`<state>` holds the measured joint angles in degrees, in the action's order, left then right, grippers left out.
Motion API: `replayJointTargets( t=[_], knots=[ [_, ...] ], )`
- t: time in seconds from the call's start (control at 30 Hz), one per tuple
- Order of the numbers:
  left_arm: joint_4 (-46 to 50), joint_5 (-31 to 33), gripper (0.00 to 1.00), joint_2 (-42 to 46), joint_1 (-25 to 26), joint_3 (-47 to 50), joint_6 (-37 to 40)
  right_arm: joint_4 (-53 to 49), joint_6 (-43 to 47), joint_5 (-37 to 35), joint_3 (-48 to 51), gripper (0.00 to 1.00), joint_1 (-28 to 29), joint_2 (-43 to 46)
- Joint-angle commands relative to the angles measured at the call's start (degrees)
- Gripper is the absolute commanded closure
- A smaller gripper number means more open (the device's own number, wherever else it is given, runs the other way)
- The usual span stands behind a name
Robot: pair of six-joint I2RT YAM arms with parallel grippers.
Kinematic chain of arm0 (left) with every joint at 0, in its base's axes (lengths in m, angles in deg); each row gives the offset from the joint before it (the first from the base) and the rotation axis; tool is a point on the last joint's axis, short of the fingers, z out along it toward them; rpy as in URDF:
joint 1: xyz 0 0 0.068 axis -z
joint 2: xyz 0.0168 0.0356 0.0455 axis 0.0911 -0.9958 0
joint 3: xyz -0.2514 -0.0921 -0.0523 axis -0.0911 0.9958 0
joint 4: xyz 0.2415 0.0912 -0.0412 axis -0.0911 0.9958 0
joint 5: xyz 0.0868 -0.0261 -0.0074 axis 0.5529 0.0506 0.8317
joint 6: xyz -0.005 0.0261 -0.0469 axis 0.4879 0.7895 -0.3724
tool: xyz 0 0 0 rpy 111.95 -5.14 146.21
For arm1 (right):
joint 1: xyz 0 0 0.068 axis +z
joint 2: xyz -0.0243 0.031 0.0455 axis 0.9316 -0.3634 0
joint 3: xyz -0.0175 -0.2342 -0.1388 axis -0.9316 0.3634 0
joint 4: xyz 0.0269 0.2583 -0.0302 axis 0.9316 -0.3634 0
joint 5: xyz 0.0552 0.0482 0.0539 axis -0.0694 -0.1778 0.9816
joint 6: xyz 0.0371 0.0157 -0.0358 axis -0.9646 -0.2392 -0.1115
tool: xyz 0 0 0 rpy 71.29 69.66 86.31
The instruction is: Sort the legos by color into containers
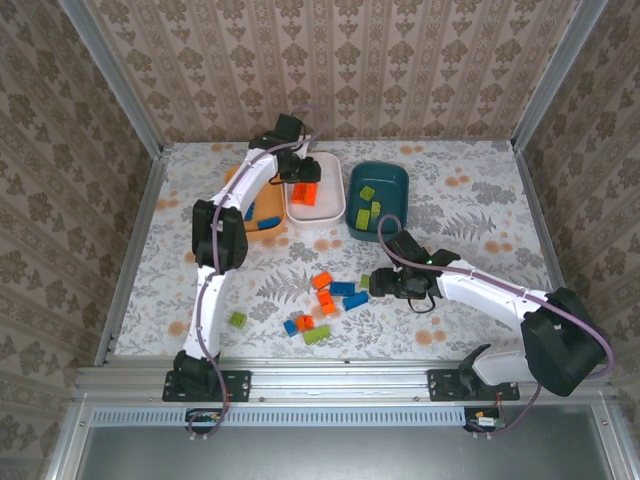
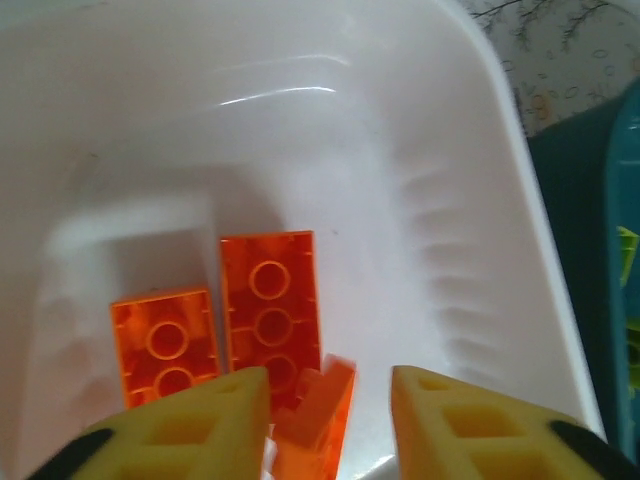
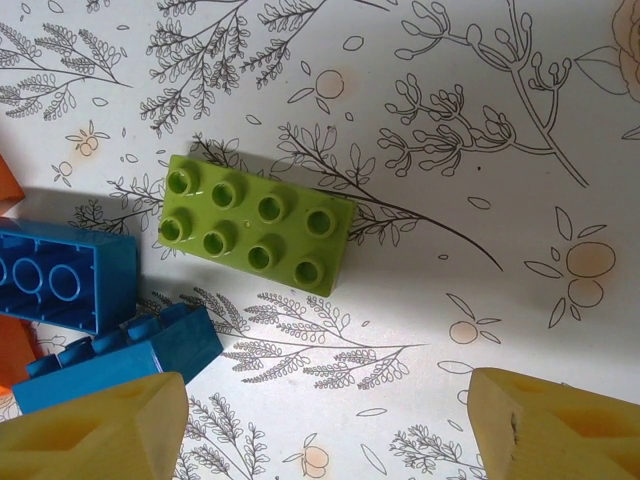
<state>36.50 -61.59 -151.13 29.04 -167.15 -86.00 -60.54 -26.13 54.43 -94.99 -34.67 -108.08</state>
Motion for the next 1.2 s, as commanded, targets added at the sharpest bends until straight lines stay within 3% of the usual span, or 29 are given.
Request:
replayJointTargets(
  t=[0.0, 0.27, 0.5, 0.8, 1.17],
  knots=[
    [3.12, -1.41, 0.55, 2.25, 0.28, -2.03, 0.49, -1.50, -0.70, -1.31, -1.17, 0.24, -0.15, -1.50],
    [2.48, -0.66, 0.41, 15.29, 0.58, 7.33, 0.84, -3.28, -0.82, -1.11, -7.35, 0.25, -0.15, -8.89],
    [-2.10, 1.31, 0.29, 34.37, 0.47, 30.35, -0.02, -5.59, -2.37, -2.87, -13.90, 0.24, 0.20, -17.15],
    [-6.29, 1.03, 0.22, 54.40, -0.25, 55.50, -2.12, -6.91, -4.70, -6.58, -17.81, 0.18, 0.91, -23.67],
    [-5.92, -1.23, 0.20, 63.79, -3.44, 65.30, -1.46, -6.33, -6.36, -6.56, -20.12, 0.19, 2.54, -29.04]
  ],
)
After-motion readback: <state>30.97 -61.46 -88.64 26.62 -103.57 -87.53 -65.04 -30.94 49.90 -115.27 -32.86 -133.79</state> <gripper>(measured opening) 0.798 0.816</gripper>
